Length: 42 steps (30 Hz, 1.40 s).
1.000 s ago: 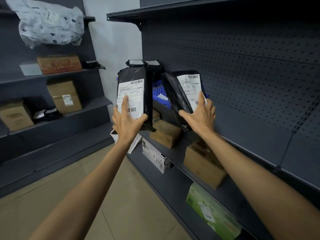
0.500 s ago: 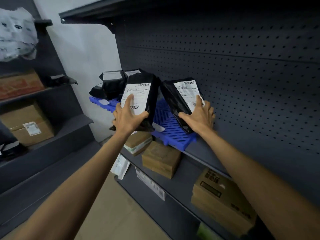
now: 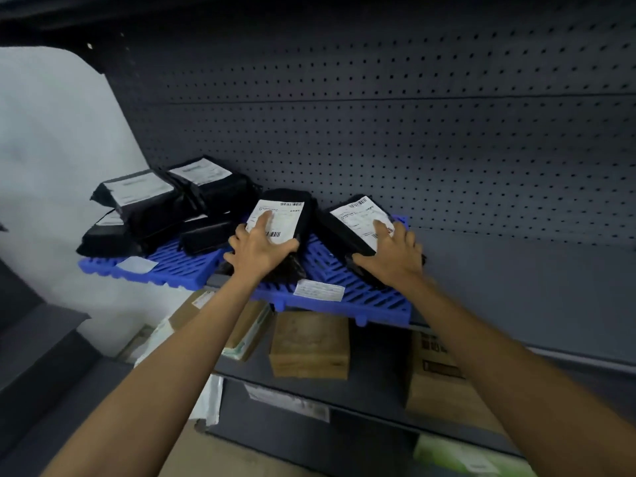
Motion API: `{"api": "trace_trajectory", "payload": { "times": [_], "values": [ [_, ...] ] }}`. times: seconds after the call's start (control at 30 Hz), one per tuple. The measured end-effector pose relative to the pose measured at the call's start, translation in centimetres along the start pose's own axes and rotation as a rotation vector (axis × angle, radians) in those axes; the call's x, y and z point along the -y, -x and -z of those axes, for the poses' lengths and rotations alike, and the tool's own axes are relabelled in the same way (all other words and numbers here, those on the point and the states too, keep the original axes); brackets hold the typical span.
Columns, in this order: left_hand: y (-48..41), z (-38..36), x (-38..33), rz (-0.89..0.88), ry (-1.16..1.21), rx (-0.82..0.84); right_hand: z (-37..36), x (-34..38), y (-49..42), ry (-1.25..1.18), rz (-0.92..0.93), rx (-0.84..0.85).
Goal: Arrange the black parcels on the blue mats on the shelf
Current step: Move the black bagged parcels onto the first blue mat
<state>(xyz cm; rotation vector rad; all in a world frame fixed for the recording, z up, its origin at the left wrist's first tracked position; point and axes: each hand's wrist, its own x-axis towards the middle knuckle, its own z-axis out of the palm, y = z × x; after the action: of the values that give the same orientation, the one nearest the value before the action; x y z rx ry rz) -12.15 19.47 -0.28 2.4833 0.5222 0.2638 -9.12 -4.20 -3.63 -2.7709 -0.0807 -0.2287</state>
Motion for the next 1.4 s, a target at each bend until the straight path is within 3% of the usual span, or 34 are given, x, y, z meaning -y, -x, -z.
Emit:
{"api": "trace_trajectory", "payload": {
  "times": [0.27,0.43,0.53,0.67,1.0,1.23,1.3,1.4],
  "values": [
    [-0.8,0.3,1.6,-0.267,-0.108,0.2,1.0,1.3,2.6,0.072,-0.001,-0.002],
    [0.4,1.0,-0.8,-0.655,-0.271,-0.005,3.7,0.4,6.0,0.108,0.12,-0.095],
    [2.7,0.2,-4.4,-0.903,-0.168,-0.066,6.0,-2.0,8.6,0.113,0.108,-0.236],
    [7.1,-2.6,-8.7,-1.096,-0.022,-0.088,8.8,-6.5,13.0,0.152,0.03,-0.401],
    [21.8,-10.2,-21.7,-1.302,0.13,0.06,17.4,-22.3,28.1,0.296,-0.322,-0.528],
    [35.8,-17.0,-32.1,-1.406,0.168,0.169,24.1,-34.9,39.9,0.346,-0.541,-0.523],
    [38.1,-18.1,-33.6,-1.405,0.157,0.171,25.3,-37.6,40.8,0.355,-0.558,-0.517],
    [37.1,-17.2,-32.7,-1.303,0.14,0.126,25.0,-37.6,37.5,0.311,-0.438,-0.502]
  ]
}}
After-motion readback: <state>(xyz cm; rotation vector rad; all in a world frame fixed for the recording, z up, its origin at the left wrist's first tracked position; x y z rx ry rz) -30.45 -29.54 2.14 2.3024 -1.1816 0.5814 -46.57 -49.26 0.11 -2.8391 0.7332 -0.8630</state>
